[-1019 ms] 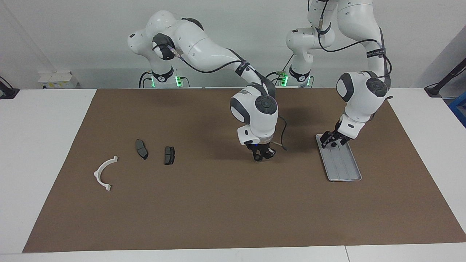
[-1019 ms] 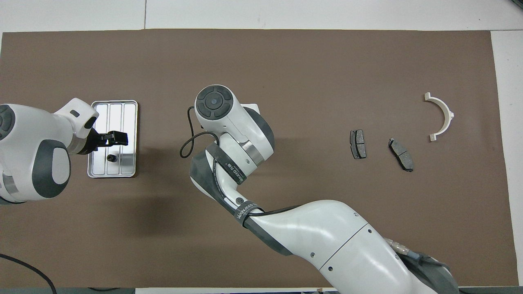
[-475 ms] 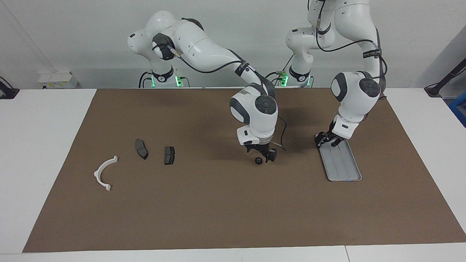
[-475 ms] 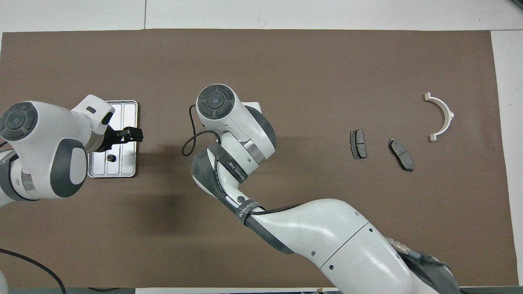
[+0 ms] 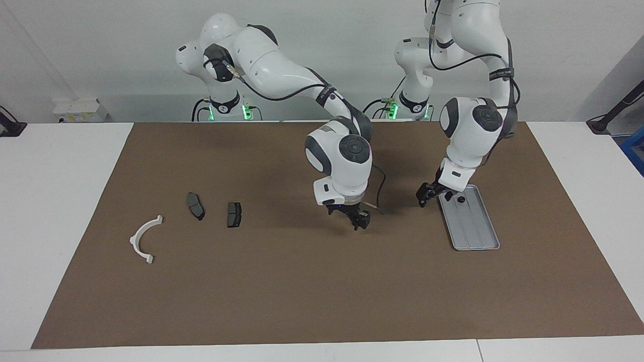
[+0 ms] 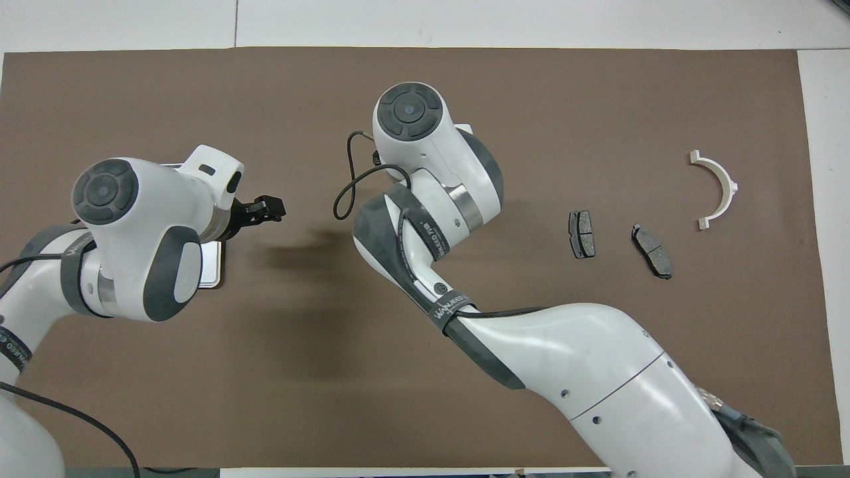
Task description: Pick bearing gear from pile to tray
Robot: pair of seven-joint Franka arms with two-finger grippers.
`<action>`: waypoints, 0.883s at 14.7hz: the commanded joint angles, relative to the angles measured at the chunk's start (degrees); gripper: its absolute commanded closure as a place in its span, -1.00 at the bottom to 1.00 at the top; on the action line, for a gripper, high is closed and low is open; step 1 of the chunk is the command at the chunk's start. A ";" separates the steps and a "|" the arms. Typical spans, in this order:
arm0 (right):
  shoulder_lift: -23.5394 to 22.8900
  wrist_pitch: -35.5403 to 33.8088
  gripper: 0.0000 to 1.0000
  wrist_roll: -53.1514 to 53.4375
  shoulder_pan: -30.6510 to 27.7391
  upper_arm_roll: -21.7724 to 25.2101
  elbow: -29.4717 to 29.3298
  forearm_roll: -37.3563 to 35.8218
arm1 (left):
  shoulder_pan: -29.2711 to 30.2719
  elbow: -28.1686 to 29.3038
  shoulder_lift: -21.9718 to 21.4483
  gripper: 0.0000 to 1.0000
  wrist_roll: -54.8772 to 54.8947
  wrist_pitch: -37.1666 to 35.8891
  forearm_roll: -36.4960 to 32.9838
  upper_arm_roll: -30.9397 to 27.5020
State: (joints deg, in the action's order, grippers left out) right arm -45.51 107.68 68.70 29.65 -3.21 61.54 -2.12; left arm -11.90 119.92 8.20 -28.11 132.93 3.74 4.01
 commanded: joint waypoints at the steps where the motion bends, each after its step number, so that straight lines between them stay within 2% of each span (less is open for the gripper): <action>1: 1.39 -0.54 -1.00 -4.35 -2.66 -1.01 0.78 0.27 | -7.58 -10.54 8.02 -0.95 -12.27 -4.50 -2.57 -1.02; 3: 2.09 -0.54 -1.00 -7.25 -4.24 -1.09 1.13 0.36 | -11.64 -18.46 14.62 -0.95 -21.86 -5.92 -5.75 -1.02; 5: 2.62 -0.89 -1.00 -10.33 -5.39 -1.10 1.57 1.06 | -13.67 -21.82 18.07 -0.95 -23.83 -5.32 -5.76 -1.11; 9: 3.33 -3.44 -1.00 -20.41 -9.86 -1.27 1.92 1.33 | -14.90 -21.31 18.52 -0.91 -26.02 -4.26 -6.11 -1.02; 11: 3.94 -3.71 -1.00 -23.86 -11.27 -1.27 2.01 2.64 | -15.52 -20.43 18.52 -0.75 -26.91 -3.99 -6.63 -1.02; 13: 4.21 -5.11 -1.00 -26.32 -12.68 -1.27 2.01 2.65 | -16.31 -17.54 18.26 -0.71 -27.17 -1.46 -6.72 -1.02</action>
State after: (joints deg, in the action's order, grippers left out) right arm -43.18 103.79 45.51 18.64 -3.46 61.60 -0.59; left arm -26.65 100.07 26.62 -53.28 129.68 -1.46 3.70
